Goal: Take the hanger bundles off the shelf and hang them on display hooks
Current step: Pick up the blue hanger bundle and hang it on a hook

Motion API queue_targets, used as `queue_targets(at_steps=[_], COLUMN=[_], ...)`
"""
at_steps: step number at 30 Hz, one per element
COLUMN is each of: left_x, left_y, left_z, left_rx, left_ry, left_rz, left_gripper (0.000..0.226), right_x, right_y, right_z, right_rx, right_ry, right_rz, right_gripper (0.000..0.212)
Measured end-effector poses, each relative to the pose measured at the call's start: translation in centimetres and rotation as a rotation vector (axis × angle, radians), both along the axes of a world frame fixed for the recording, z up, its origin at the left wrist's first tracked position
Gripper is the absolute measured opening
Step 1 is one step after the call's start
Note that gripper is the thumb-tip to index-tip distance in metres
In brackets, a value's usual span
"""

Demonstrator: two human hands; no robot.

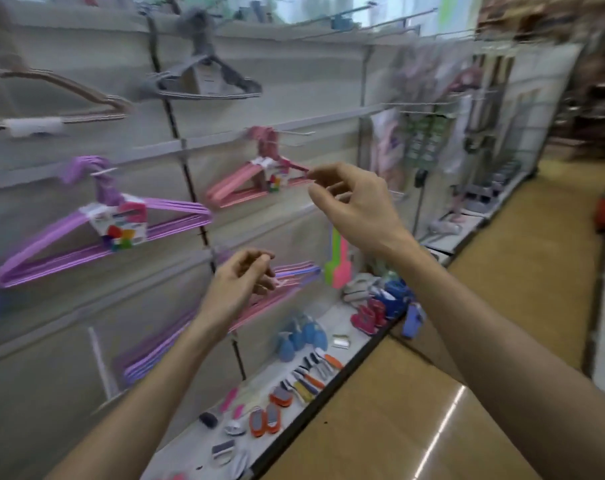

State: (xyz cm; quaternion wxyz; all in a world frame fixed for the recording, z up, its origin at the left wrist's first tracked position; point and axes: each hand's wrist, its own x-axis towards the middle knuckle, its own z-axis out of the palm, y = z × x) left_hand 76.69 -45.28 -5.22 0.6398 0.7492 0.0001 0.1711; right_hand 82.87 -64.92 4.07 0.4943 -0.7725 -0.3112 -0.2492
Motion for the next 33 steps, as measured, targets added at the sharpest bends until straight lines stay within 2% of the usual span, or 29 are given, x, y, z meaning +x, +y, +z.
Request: queue_targets(at_steps=[8,17,23,33], left_x=[10.8,25.7,35.5,47.1], left_y=[-10.9,-20.1,-24.1,-32.0], left_z=[-1.5,-2.4,-3.9,-6.7], left_rx=[0.09,0.194,0.312,0.345], left_ry=[0.01,-0.028,-0.016,0.053], left_rz=[-0.271,-0.51,-0.628,-0.748], left_gripper=[0.015,0.011,0.011,0.012], right_x=[5.4,15.5,22.9,32.4], right_y=[-12.4,-21.1,-25.5,-33.5], right_z=[-0.9,-0.7,-1.2,-4.0], right_rx=[-0.018,-0.04,0.008,0.026], right_ry=[0.032,0.057,0.073,0.145], right_rz=[-0.27,-0.486,-0.635,-0.766], right_gripper=[0.015,0.016,0.018,0.017])
